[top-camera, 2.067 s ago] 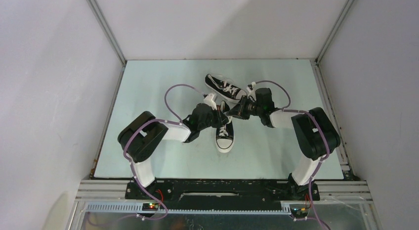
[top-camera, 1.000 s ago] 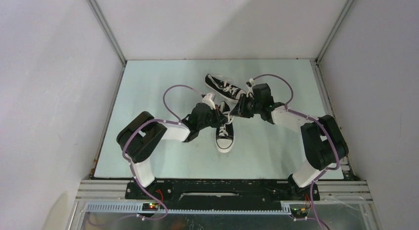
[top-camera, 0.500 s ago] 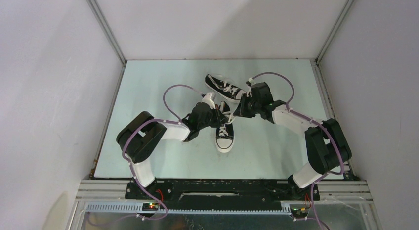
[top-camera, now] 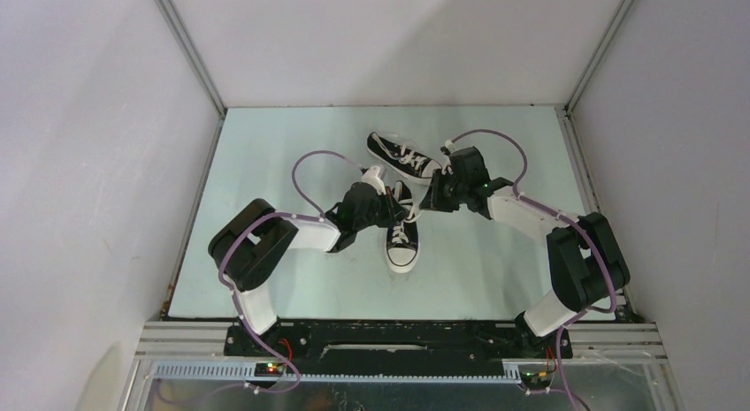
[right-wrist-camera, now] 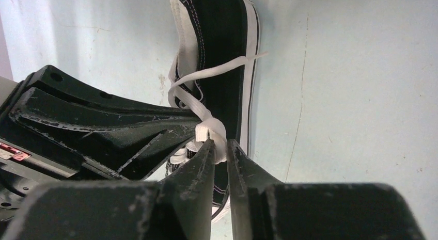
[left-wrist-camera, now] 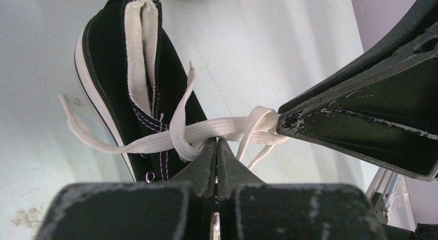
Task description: Tie the shoes
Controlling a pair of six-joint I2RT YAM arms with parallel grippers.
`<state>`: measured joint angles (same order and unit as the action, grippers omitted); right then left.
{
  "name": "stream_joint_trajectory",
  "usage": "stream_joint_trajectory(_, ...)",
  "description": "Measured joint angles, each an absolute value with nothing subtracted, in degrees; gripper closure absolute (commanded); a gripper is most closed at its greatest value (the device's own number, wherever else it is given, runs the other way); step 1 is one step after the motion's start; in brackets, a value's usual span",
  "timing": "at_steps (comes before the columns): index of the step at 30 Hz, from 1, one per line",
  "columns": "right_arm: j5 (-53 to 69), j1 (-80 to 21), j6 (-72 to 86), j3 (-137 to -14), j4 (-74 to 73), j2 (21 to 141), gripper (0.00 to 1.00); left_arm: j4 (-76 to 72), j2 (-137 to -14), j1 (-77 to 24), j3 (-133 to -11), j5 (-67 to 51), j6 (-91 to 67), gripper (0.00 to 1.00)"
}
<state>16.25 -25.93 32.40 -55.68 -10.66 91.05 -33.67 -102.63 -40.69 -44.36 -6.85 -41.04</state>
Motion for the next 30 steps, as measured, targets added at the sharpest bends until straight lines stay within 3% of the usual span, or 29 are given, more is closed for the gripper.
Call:
stream_joint_trajectory(5, 16.58, -25.93, 32.25, -55.68, -11.68, 91.05, 1.00, -33.65, -102.63, -40.69, -44.36, -6.87, -41.04, 1.00)
stream_joint_trajectory(30, 20.27, -29.08, 32.32, -67.35, -14.24, 93.82, 1.00, -30.20, -103.31, -39.68, -47.20, -14.09, -42.57, 1.00)
